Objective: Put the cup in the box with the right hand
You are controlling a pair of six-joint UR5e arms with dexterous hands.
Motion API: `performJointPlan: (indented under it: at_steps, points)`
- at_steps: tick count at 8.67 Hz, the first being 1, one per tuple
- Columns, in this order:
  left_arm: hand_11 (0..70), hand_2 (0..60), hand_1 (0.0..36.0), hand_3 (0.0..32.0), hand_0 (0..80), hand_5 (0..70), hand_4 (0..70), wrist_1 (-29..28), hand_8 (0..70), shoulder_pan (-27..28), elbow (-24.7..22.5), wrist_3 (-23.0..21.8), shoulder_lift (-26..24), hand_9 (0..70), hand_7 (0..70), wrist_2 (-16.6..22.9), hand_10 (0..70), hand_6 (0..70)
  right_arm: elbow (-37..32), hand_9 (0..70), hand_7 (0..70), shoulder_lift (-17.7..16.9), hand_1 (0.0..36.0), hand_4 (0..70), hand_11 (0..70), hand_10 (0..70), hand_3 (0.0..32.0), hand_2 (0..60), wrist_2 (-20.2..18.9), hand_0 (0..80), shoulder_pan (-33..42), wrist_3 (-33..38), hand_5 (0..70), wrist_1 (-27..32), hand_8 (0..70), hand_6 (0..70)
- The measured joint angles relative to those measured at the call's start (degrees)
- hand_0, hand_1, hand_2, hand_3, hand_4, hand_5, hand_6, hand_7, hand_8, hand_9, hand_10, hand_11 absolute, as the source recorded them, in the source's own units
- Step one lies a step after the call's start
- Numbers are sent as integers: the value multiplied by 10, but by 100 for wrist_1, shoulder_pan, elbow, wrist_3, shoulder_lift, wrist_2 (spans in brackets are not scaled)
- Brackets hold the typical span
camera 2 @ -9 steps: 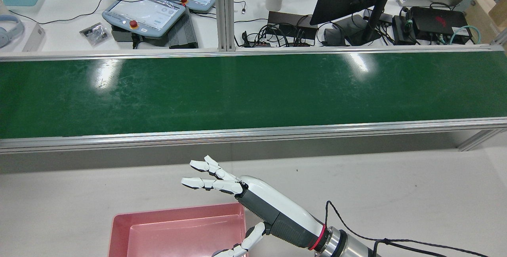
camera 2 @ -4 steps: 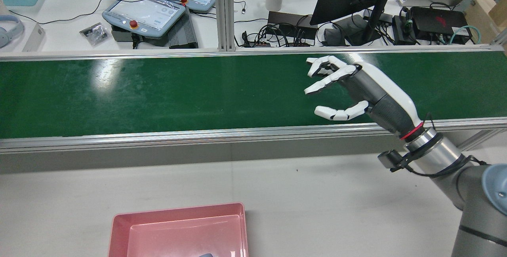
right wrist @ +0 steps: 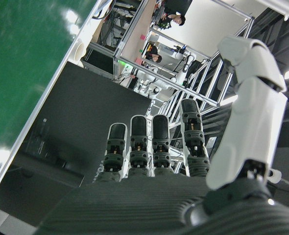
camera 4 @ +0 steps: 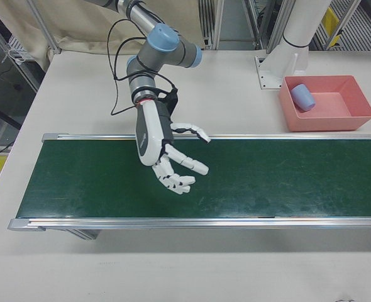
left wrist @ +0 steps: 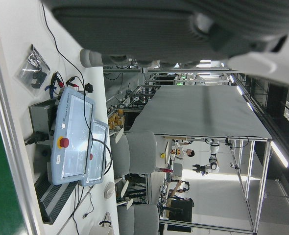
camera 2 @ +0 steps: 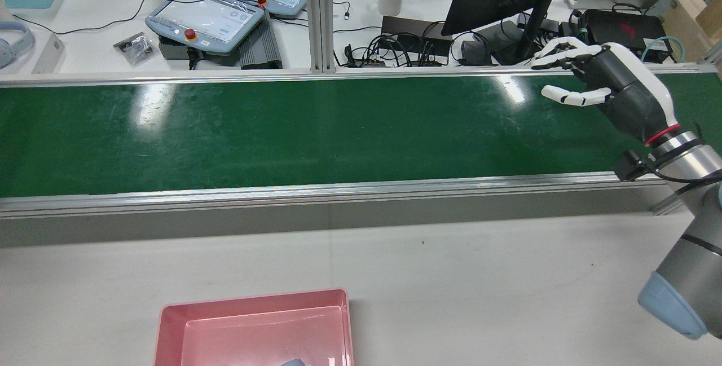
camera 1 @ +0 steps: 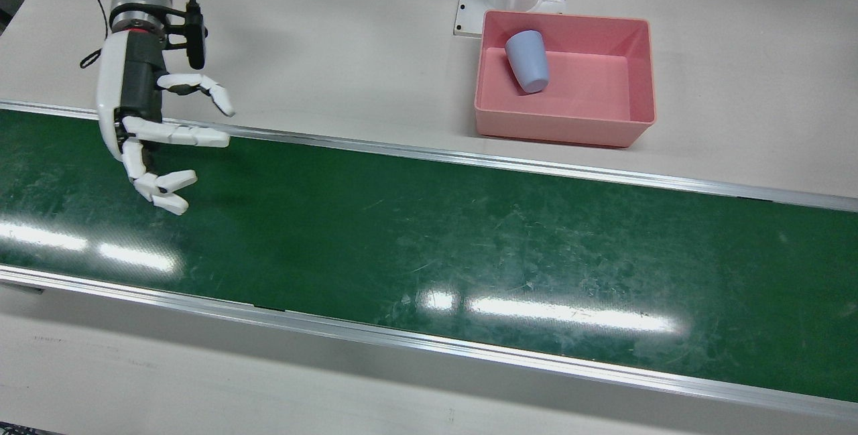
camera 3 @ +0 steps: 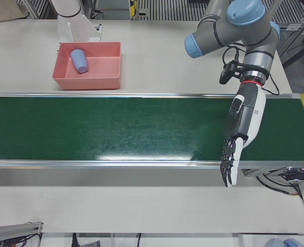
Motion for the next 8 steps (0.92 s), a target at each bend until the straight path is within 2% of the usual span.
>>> performJointPlan:
  at_steps: [1,2,3,4,5,6,7,8]
  points:
    - [0,0,0,0,0,0,0,2,0,2,0,0,-1,0,0,1,0,0,-339,297,453,66,187,162,224,143,0,325,12,485,173,152,75,37,158,127]
    - [0,0,0,0,0,0,0,3,0,3,0,0,-1,0,0,0,0,0,-720,168,340,177,203,103,157,95,0,341,25,483,346,341,67,62,76,96]
    - [0,0,0,0,0,0,0,3,0,4,0,0,-1,0,0,-1,0,0,-991,23,156,246,213,69,100,54,0,300,26,491,460,515,59,71,1,54]
    - [0,0,0,0,0,0,0,3,0,4,0,0,-1,0,0,-2,0,0,-1134,0,40,265,206,34,83,41,0,173,20,511,516,634,61,76,0,32]
    - [0,0,0,0,0,0,0,4,0,2,0,0,-1,0,0,0,0,0,-1196,0,12,269,172,0,77,37,56,0,15,535,541,703,62,79,0,14]
    - [0,0,0,0,0,0,0,3,0,-1,0,0,-1,0,0,1,0,0,-1221,0,12,271,154,0,69,32,296,0,12,524,551,748,58,81,0,0]
    - [0,0,0,0,0,0,0,4,0,-3,0,0,-1,0,0,0,0,0,-1232,2,19,271,147,0,69,33,316,0,11,515,554,774,55,82,0,0]
    - [0,0,0,0,0,0,0,3,0,-4,0,0,-1,0,0,-1,0,0,-1237,7,21,269,144,0,71,35,320,0,10,513,556,787,54,82,0,0]
